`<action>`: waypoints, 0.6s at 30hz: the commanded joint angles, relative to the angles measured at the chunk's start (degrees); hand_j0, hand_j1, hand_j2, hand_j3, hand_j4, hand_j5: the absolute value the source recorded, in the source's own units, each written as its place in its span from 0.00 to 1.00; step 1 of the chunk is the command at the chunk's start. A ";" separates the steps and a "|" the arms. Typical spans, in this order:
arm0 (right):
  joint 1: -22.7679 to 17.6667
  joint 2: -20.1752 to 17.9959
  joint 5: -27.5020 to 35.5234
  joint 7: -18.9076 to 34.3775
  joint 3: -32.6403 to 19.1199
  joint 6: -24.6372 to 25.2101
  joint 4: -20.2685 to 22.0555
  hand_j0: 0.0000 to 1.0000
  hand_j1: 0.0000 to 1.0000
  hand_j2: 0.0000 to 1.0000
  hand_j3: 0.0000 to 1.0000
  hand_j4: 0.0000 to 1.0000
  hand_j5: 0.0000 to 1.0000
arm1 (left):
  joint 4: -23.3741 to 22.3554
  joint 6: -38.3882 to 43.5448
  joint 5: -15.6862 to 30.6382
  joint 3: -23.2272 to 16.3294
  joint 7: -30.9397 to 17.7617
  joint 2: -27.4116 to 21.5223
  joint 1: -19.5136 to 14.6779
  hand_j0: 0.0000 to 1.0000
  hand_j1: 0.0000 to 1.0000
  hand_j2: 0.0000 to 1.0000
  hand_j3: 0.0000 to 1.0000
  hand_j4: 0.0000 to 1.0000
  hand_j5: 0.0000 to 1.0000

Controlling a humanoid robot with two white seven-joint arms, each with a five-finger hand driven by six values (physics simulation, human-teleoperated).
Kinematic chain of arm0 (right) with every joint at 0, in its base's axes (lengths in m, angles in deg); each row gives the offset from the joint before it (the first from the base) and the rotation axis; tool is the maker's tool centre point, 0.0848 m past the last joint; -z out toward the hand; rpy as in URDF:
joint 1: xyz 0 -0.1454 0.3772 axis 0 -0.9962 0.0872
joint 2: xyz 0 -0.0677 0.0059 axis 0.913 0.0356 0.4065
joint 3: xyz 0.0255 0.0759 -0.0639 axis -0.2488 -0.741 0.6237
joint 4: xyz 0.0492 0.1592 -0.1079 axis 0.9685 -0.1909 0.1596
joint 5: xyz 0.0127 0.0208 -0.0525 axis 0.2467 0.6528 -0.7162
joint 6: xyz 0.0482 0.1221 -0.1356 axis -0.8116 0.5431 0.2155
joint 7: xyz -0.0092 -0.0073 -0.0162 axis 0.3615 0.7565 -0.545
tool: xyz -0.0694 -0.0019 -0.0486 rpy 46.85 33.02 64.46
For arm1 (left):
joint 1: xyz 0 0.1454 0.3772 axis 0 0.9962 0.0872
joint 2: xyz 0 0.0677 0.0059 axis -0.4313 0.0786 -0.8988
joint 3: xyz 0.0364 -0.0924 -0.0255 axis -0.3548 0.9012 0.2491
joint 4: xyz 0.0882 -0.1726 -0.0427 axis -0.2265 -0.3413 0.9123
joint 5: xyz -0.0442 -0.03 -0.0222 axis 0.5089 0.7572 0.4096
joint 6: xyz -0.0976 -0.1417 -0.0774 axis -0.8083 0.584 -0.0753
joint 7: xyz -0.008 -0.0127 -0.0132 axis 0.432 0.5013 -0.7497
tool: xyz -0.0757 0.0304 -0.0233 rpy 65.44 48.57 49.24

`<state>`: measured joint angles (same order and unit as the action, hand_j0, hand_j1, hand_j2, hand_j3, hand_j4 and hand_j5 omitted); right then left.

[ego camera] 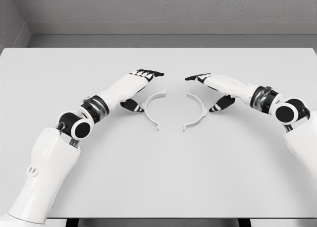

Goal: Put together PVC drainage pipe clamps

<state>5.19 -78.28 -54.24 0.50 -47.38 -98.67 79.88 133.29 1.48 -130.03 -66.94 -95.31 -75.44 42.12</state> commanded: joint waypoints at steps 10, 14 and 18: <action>0.00 0.90 0.45 -0.02 0.22 0.04 0.39 1.00 1.00 1.00 1.00 1.00 1.00 | 0.16 0.04 0.34 0.42 0.04 -0.37 0.09 1.00 1.00 1.00 1.00 1.00 1.00; 0.00 1.25 0.54 -0.02 0.22 0.04 0.39 1.00 1.00 1.00 1.00 1.00 1.00 | -0.10 0.04 0.43 0.94 0.04 -0.72 -0.09 1.00 1.00 1.00 1.00 1.00 1.00; 0.00 1.34 0.81 -0.02 0.22 0.04 0.48 1.00 1.00 1.00 1.00 1.00 1.00 | -0.72 0.74 0.43 1.73 0.13 -0.72 -0.53 1.00 1.00 1.00 1.00 1.00 1.00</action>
<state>5.19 -77.01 -53.89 0.50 -47.13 -98.72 80.29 132.78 1.89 -129.84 -65.66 -95.25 -76.10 41.42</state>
